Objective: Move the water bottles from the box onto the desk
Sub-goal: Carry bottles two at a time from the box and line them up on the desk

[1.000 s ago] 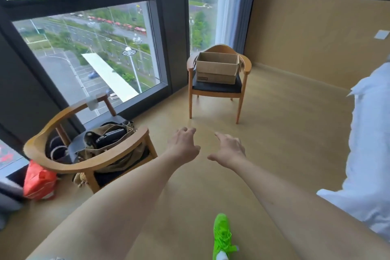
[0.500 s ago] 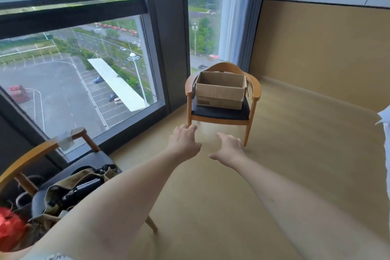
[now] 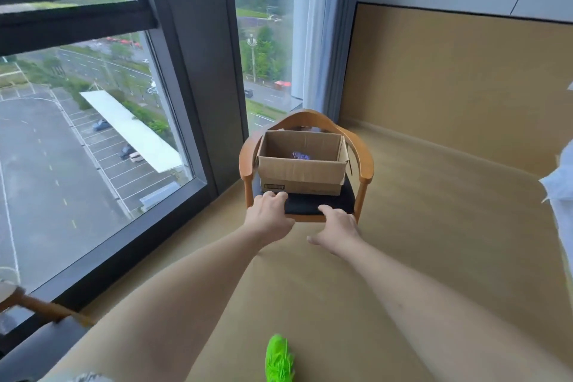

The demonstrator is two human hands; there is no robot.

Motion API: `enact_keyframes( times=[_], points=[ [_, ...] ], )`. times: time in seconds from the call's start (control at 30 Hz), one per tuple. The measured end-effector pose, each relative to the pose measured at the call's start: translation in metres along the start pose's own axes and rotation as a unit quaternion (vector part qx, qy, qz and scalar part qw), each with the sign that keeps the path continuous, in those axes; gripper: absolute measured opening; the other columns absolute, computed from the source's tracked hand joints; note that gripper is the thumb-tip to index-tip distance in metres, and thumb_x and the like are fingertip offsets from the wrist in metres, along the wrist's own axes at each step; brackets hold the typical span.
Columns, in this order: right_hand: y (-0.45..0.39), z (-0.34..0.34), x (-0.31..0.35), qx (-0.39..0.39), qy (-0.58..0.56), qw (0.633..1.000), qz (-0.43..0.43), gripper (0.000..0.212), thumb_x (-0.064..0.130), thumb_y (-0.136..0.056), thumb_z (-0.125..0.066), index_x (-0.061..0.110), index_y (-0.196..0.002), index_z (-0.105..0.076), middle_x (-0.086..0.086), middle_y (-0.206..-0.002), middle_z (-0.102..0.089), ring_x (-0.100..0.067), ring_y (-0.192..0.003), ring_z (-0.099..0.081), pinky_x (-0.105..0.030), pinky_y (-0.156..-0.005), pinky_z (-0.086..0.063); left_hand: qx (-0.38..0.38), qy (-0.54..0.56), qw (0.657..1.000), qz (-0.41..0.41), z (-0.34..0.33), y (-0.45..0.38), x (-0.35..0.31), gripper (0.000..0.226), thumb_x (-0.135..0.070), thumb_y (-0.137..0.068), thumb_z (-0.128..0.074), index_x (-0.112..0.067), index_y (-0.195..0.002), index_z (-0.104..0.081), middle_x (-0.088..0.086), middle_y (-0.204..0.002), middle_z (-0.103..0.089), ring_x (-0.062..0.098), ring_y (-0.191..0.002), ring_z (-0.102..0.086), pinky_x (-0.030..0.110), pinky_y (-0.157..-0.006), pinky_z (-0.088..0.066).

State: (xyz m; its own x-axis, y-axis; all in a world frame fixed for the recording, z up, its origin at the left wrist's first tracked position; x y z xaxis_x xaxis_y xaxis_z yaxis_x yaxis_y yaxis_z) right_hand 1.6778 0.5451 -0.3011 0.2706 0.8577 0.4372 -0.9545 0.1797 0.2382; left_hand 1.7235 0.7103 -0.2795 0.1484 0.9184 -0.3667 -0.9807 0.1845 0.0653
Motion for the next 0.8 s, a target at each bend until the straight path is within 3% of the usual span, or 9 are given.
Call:
enact_keyframes(
  times=[0.23,0.37,0.57,0.8],
  points=[
    [-0.131,0.045,0.025,-0.025,0.002,0.999,-0.037,0.080,0.047,-0.083,-0.077,0.030,-0.152,-0.040,-0.001,-0.142,-0.054,-0.030,-0.130,-0.045,-0.044,-0.101,-0.048,0.018,0.031,0.999,-0.016,0.024,-0.155,-0.005,0.056,-0.035,-0.091,-0.070,-0.020,-0.142,-0.051,0.009,-0.137,-0.056,0.029,-0.125,-0.051,0.038,-0.092,-0.051],
    [-0.186,0.044,0.031,-0.013,-0.008,0.998,-0.061,0.081,0.044,-0.084,-0.079,0.030,-0.153,-0.040,-0.002,-0.145,-0.053,-0.029,-0.132,-0.046,-0.044,-0.100,-0.049,0.038,0.031,0.999,-0.020,0.025,-0.217,-0.005,0.048,-0.032,-0.091,-0.070,-0.019,-0.133,-0.054,0.011,-0.132,-0.058,0.031,-0.122,-0.053,0.041,-0.092,-0.050],
    [-0.269,0.030,0.038,0.024,-0.018,0.997,-0.076,0.081,0.044,-0.084,-0.079,0.028,-0.153,-0.038,-0.003,-0.146,-0.051,-0.030,-0.134,-0.045,-0.048,-0.105,-0.048,0.068,0.039,0.997,-0.010,0.003,-0.292,0.014,0.058,-0.035,-0.093,-0.072,-0.023,-0.144,-0.049,0.008,-0.137,-0.055,0.027,-0.124,-0.051,0.038,-0.096,-0.052],
    [-0.394,0.015,0.031,0.063,-0.006,0.996,-0.065,0.083,0.051,-0.080,-0.079,0.030,-0.151,-0.042,-0.003,-0.144,-0.054,-0.031,-0.134,-0.046,-0.042,-0.104,-0.046,0.112,0.016,0.993,0.042,-0.036,-0.398,0.043,0.053,-0.036,-0.090,-0.067,-0.022,-0.139,-0.053,0.008,-0.134,-0.055,0.031,-0.124,-0.049,0.045,-0.100,-0.050]
  ],
)
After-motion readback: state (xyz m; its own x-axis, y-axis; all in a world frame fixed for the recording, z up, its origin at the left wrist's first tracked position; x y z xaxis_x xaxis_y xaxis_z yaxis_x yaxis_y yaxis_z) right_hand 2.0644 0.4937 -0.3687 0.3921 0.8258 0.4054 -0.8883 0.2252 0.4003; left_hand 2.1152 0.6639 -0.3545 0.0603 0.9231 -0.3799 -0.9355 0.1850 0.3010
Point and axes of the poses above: each hand's wrist, its own y-axis away from the middle knuckle, its own z-axis out of the back of the hand, x = y × z, the point moved 7 cm from there along -y, towards the middle knuckle
